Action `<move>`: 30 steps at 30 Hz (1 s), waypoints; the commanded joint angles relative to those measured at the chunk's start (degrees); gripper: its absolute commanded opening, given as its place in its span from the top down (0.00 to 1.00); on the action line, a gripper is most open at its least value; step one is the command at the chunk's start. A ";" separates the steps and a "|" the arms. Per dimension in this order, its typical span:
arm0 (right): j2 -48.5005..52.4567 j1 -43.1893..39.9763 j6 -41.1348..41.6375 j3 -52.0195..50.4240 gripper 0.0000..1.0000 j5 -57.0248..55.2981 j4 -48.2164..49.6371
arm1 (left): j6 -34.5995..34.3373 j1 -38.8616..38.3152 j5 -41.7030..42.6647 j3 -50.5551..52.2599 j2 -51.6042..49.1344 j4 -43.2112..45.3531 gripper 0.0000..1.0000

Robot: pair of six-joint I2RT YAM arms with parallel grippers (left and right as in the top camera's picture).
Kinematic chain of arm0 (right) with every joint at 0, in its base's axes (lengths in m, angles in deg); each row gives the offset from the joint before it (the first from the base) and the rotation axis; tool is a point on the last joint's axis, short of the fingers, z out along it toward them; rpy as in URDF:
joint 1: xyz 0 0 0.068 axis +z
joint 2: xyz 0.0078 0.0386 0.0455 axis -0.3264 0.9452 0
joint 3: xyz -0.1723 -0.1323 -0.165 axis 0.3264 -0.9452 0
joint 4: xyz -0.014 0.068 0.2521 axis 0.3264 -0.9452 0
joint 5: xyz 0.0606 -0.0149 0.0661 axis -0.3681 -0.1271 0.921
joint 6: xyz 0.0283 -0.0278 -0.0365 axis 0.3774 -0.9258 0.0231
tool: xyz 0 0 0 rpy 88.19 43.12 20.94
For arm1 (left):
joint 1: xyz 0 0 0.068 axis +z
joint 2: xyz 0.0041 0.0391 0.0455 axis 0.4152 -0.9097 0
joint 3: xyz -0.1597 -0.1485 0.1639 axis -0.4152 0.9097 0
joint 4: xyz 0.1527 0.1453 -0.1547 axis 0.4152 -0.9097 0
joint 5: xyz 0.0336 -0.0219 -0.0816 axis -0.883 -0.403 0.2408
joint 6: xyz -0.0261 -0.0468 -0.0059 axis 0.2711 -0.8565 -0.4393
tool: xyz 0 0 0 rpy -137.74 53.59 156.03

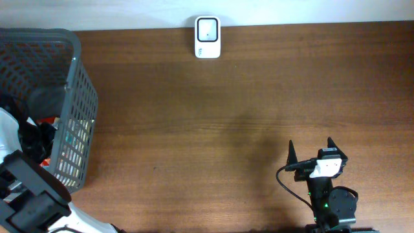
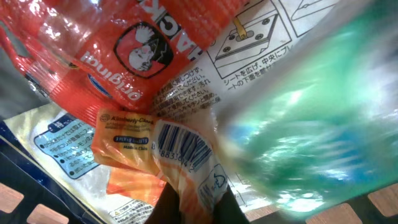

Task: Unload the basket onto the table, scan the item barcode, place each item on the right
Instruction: 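Reach the left gripper into the grey basket and grasp the orange box, then carry the orange box out and place it on the table center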

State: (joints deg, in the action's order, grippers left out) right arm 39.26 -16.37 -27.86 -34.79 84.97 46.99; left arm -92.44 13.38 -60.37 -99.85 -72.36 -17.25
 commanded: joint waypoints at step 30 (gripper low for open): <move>-0.37 0.31 -0.20 -0.42 0.02 -0.35 -0.26 | 9.05 -56.33 8.37 -43.98 3.82 -11.69 1.00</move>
State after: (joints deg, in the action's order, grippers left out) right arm 39.26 -16.37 -27.90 -34.79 84.97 46.99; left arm -84.29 -39.30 -47.17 -148.99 -65.15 -33.75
